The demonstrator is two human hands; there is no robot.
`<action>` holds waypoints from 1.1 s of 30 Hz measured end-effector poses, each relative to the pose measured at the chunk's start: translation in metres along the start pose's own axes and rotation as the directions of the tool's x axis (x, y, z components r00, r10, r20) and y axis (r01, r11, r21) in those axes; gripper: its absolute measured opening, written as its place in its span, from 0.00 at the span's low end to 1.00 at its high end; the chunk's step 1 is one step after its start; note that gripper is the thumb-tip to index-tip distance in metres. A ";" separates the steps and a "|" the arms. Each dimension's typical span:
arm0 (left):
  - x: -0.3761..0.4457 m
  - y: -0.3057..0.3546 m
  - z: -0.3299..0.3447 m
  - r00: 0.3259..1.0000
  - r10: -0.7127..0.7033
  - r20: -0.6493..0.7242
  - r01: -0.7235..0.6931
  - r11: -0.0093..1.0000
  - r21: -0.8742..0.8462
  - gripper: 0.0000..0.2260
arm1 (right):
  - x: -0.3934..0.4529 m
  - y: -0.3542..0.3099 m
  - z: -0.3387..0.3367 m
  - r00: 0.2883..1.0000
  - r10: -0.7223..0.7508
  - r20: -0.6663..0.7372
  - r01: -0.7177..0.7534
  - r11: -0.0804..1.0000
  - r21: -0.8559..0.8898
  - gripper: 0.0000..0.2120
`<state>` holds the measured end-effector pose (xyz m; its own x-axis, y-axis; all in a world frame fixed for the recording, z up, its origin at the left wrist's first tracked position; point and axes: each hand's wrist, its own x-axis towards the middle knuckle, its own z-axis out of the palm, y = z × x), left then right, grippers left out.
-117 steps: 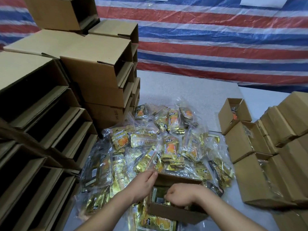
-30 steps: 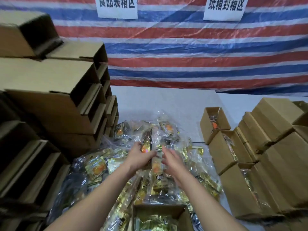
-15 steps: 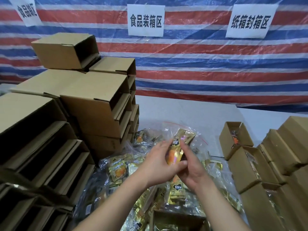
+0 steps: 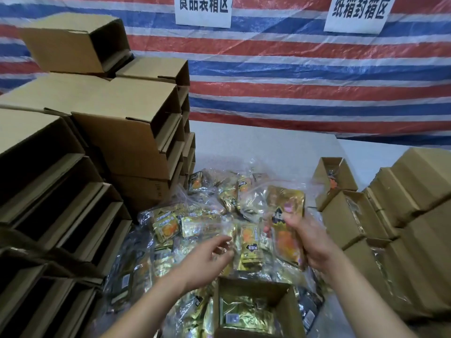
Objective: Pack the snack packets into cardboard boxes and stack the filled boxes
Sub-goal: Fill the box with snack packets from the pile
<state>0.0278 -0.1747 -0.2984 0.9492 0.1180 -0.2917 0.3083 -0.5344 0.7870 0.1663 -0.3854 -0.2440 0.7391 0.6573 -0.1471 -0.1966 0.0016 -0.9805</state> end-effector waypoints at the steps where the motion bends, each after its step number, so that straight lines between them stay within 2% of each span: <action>1: -0.002 -0.012 0.007 0.998 -0.029 0.054 0.027 0.999 0.026 0.22 | -0.003 0.003 0.001 0.999 0.027 0.040 -0.022 0.992 -0.125 0.33; 3: -0.005 -0.032 0.021 0.983 -0.083 0.161 0.077 0.996 0.045 0.22 | -0.010 0.008 0.006 0.978 0.142 0.153 -0.076 0.925 -0.373 0.32; 4: -0.006 -0.039 0.027 0.972 -0.113 0.208 0.108 0.994 0.034 0.22 | -0.012 0.011 0.009 0.958 0.196 0.211 -0.070 0.870 -0.488 0.28; 5: -0.007 -0.044 0.032 0.959 -0.152 0.238 0.156 0.988 0.006 0.21 | -0.014 0.014 0.012 0.931 0.251 0.265 -0.061 0.822 -0.566 0.24; 8: -0.009 -0.053 0.039 0.944 -0.216 0.249 0.250 0.961 -0.115 0.23 | -0.017 0.024 0.023 0.867 0.379 0.324 -0.050 0.713 -0.699 0.24; 10: -0.010 -0.054 0.039 0.948 -0.201 0.245 0.245 0.956 -0.162 0.27 | -0.018 0.032 0.028 0.829 0.436 0.349 -0.022 0.650 -0.759 0.09; 11: -0.011 -0.055 0.039 0.948 -0.204 0.244 0.247 0.956 -0.160 0.28 | -0.019 0.036 0.030 0.802 0.480 0.355 -0.024 0.620 -0.784 0.05; 13: -0.011 -0.059 0.039 0.948 -0.209 0.239 0.248 0.958 -0.146 0.27 | -0.020 0.046 0.034 0.767 0.554 0.322 -0.040 0.543 -0.839 0.08; 16: -0.012 -0.060 0.042 0.956 -0.178 0.233 0.228 0.950 -0.211 0.20 | -0.020 0.067 0.040 0.719 0.632 0.289 -0.031 0.446 -0.895 0.09; 20: -0.011 -0.051 0.051 0.968 -0.118 0.221 0.169 0.960 -0.225 0.17 | -0.019 0.101 0.050 0.691 0.663 0.287 0.091 0.314 -0.945 0.04; 23: -0.009 -0.052 0.057 0.975 -0.123 0.183 0.165 0.958 -0.235 0.14 | -0.022 0.129 0.053 0.714 0.660 0.233 0.114 0.219 -0.969 0.15; 25: -0.008 -0.054 0.058 0.978 -0.130 0.164 0.168 0.954 -0.247 0.15 | -0.026 0.141 0.052 0.737 0.646 0.197 0.041 0.249 -0.968 0.20; 28: -0.007 -0.055 0.059 0.980 -0.129 0.150 0.166 0.950 -0.263 0.14 | -0.030 0.139 0.047 0.738 0.647 0.192 -0.116 0.403 -0.908 0.27; 31: -0.008 -0.055 0.058 0.981 -0.128 0.143 0.161 0.953 -0.258 0.15 | -0.031 0.123 0.034 0.724 0.661 0.199 -0.188 0.466 -0.865 0.37; 33: -0.008 -0.056 0.059 0.981 -0.130 0.146 0.165 0.952 -0.258 0.14 | -0.032 0.109 0.026 0.729 0.651 0.211 -0.208 0.505 -0.838 0.37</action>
<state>-0.0011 -0.1952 -0.3718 0.8816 0.0629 -0.4679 0.4661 -0.2729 0.8416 0.1042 -0.3863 -0.3425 0.2750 0.6393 -0.7181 0.2866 -0.7675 -0.5735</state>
